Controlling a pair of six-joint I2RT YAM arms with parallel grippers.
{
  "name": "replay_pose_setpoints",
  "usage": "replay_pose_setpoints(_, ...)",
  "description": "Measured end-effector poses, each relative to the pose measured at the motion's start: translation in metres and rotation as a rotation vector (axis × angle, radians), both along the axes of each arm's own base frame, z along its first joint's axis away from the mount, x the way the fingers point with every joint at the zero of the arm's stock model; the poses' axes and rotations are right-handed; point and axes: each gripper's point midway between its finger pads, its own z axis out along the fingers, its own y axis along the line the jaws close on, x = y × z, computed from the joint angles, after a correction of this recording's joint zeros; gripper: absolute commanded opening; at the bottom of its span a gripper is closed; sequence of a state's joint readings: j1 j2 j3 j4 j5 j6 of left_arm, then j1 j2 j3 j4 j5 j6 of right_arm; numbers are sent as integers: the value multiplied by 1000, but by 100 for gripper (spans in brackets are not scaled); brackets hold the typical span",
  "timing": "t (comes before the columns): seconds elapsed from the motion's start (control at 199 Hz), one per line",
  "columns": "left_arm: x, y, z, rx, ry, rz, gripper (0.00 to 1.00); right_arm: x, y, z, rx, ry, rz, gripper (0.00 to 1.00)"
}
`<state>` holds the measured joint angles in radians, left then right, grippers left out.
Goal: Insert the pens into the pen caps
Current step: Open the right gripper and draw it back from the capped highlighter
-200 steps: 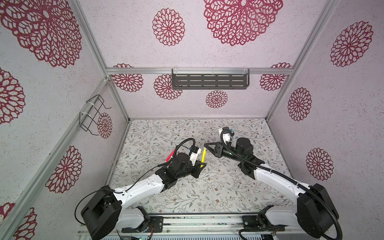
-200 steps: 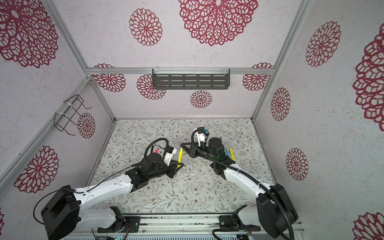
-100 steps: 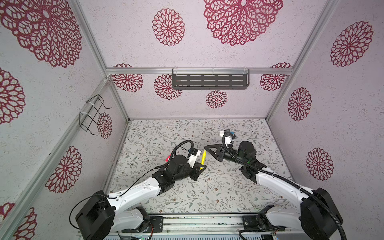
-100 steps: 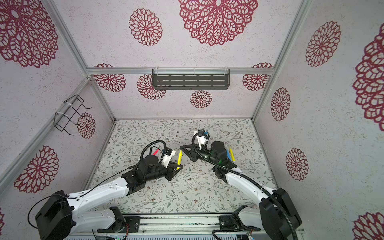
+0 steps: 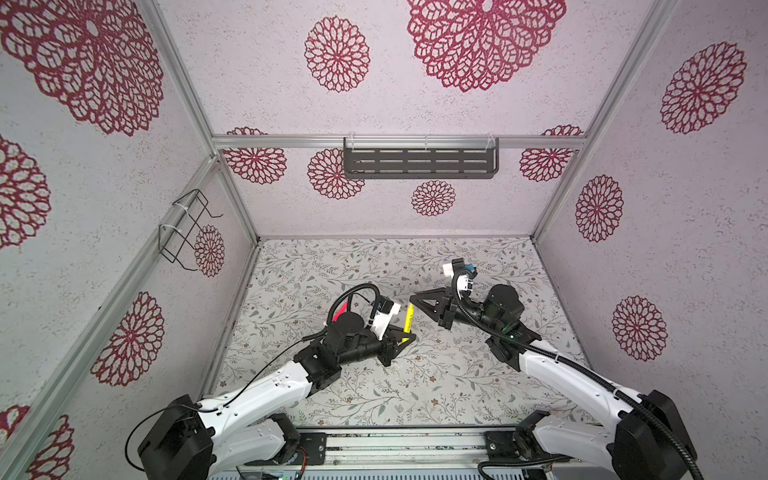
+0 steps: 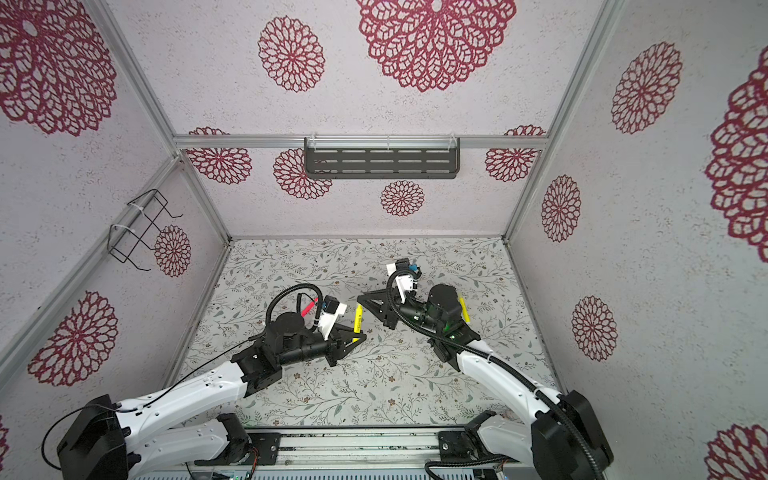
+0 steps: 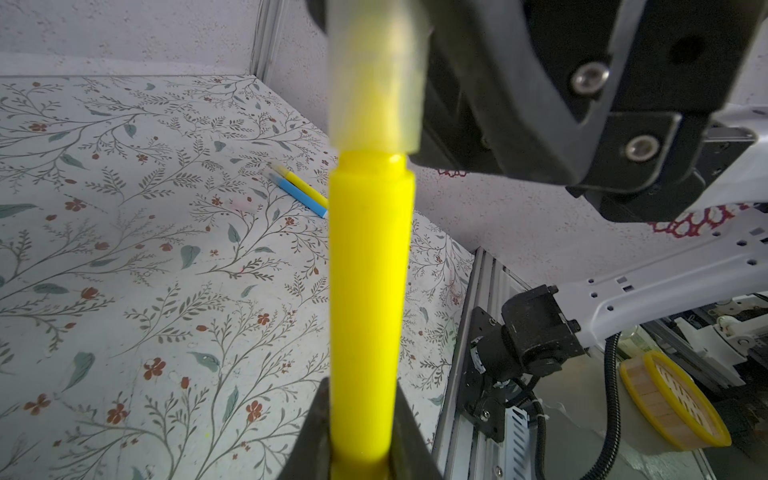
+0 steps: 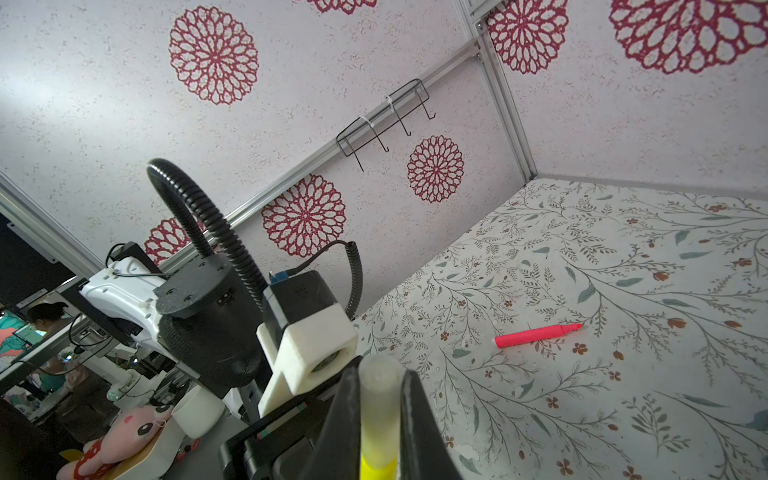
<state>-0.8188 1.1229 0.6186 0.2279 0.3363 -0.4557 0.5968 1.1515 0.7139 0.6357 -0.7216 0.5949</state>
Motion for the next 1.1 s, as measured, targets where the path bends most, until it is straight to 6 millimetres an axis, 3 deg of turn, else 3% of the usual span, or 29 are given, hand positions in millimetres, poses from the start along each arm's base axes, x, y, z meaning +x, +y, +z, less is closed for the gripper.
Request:
replay_pose_setpoints(0.186,-5,-2,1,-8,5,-31,0,-6,0,2,-8,-24,17,0)
replay_pose_setpoints(0.256,-6,-2,2,-9,7,-38,0,-7,0,2,-11,-29,20,6)
replay_pose_setpoints(0.381,-8,-3,3,-12,5,-51,0,-10,-1,3,-17,-34,21,27)
replay_pose_setpoints(0.597,1,2,22,-61,-48,-5,0,-33,1,-8,-74,-3,95,36)
replay_pose_setpoints(0.793,8,6,28,-72,-67,36,0,-50,-7,4,-72,-40,106,44)
replay_pose_setpoints(0.828,9,7,28,-71,-67,39,0,-51,-9,6,-71,-42,102,61)
replay_pose_setpoints(1.024,12,9,26,-62,-67,61,0,-37,-21,15,-114,-60,-43,71)
replay_pose_setpoints(1.064,12,10,26,-59,-66,65,0,-32,-24,18,-120,-65,-79,80)
replay_pose_setpoints(1.084,12,10,26,-58,-66,66,0,-29,-27,18,-124,-66,-103,95)
replay_pose_setpoints(1.104,12,11,26,-57,-66,69,0,-28,-28,19,-127,-72,-120,99)
